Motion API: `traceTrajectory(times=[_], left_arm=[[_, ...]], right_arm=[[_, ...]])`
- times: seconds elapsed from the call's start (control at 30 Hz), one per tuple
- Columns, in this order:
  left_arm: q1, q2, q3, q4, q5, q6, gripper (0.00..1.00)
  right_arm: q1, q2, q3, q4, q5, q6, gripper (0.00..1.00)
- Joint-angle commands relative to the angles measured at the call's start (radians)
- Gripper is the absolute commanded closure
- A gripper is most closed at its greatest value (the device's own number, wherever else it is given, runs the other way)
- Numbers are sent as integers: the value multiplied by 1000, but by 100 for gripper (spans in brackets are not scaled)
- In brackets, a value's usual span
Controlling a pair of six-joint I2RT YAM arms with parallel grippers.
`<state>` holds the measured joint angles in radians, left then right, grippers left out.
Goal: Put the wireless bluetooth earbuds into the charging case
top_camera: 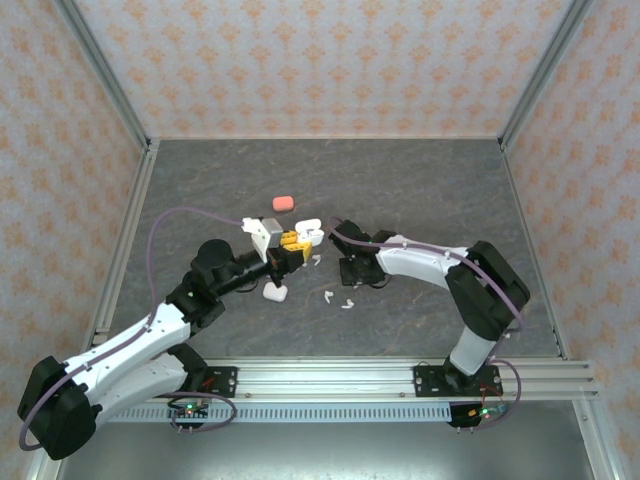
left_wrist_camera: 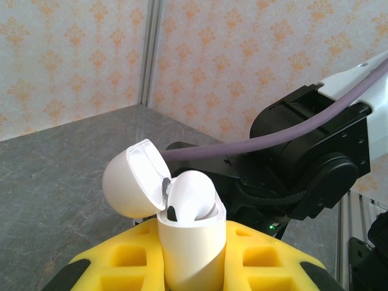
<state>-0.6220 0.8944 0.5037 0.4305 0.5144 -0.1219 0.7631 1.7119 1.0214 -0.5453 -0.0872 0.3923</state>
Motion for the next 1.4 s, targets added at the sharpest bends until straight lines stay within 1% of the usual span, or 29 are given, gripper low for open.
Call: traceTrajectory(times=[0.0, 0.37, 0.83, 0.87, 1.07, 1.13, 1.23, 1.37], left_arm=[[-7, -11, 5, 7, -19, 24, 100], [-7, -8, 9, 6, -19, 24, 100], [-7, 1, 12, 8, -17, 26, 100], [-7, 1, 12, 8, -17, 26, 100], [-7, 0, 10, 5, -19, 25, 100], [-6, 0, 9, 5, -18, 26, 100], [-7, -1, 7, 5, -19, 26, 100], [-7, -2, 5, 11, -19, 24, 100]], right_arm=[[5, 31, 16, -17, -4, 14, 59], [5, 25, 31, 29, -43, -4, 62], [5, 36, 45, 35, -37, -11, 65], [5, 41, 46, 33, -37, -12, 68], [5, 57, 42, 30, -41, -16, 73], [5, 59, 36, 31, -44, -16, 76], [5, 49, 29, 33, -42, -22, 77], [5, -6, 13, 45, -25, -46, 78]])
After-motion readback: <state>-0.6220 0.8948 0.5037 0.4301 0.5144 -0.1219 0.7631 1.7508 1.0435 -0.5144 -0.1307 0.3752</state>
